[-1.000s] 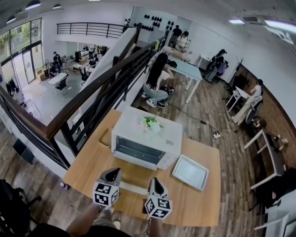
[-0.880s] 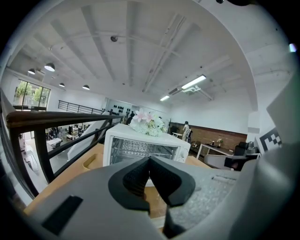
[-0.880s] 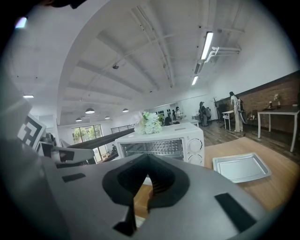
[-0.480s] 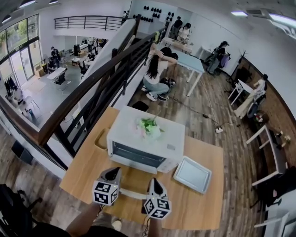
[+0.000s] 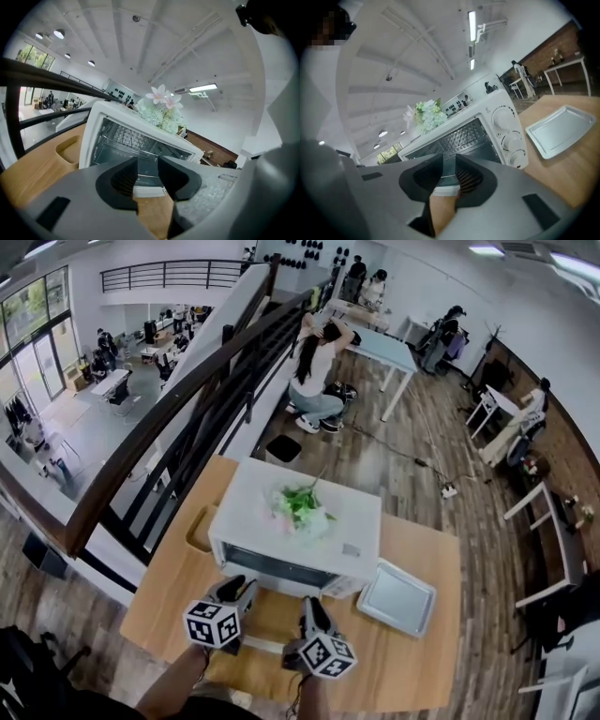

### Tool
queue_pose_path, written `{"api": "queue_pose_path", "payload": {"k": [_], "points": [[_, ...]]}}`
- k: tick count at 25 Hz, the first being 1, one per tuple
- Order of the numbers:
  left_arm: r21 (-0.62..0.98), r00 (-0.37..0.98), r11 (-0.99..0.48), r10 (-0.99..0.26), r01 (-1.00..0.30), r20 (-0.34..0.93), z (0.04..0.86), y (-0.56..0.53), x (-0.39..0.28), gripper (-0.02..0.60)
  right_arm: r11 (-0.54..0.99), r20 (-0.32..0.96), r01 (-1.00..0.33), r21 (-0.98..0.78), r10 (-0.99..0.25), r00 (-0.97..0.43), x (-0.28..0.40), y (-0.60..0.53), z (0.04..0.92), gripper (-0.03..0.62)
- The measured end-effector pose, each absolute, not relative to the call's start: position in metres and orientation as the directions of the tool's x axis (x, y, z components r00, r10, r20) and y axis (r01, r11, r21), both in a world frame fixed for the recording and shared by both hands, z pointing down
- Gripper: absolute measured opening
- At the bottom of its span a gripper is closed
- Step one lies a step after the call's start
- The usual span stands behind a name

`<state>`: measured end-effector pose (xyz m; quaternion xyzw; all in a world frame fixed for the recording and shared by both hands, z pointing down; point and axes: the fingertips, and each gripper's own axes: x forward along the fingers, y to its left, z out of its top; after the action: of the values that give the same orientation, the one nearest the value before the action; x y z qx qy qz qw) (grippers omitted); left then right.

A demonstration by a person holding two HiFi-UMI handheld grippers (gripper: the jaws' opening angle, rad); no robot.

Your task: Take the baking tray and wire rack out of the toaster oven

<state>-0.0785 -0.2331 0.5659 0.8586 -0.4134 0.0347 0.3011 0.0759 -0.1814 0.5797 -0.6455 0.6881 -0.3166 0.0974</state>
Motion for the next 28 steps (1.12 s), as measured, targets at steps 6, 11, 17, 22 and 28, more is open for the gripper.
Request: {"api": "queue_pose_path", "payload": {"k": [6, 11, 17, 22, 28], "points": [[0.594, 0.661, -0.405, -0.684, -0.696, 0.308, 0.581, -0.266, -0.079, 0.224, -0.059, 0.218, -0.697, -0.715, -0.965, -0.143, 0.081, -0.218, 0.583, 0.167], [0.643, 0.654, -0.361, -0.697, -0.675, 0.295, 0.591, -0.294, -0.082, 0.262, -0.092, 0.226, -0.638, -0.765, -0.965, -0.132, 0.082, -0.238, 0.598, 0.222], [0.647, 0.642, -0.342, -0.703, -0.682, 0.305, 0.597, -0.317, -0.078, 0.279, -0.112, 0.240, -0.620, -0.776, -0.962, -0.127, 0.091, -0.259, 0.606, 0.235], [0.655, 0.641, -0.331, -0.703, -0.679, 0.309, 0.601, -0.332, -0.075, 0.279, -0.119, 0.248, -0.629, -0.769, -0.961, -0.120, 0.099, -0.274, 0.608, 0.234], [0.647, 0.642, -0.338, -0.700, -0.683, 0.312, 0.607, -0.345, -0.070, 0.279, -0.132, 0.257, -0.636, -0.760, -0.961, -0.107, 0.105, -0.289, 0.614, 0.233]]}}
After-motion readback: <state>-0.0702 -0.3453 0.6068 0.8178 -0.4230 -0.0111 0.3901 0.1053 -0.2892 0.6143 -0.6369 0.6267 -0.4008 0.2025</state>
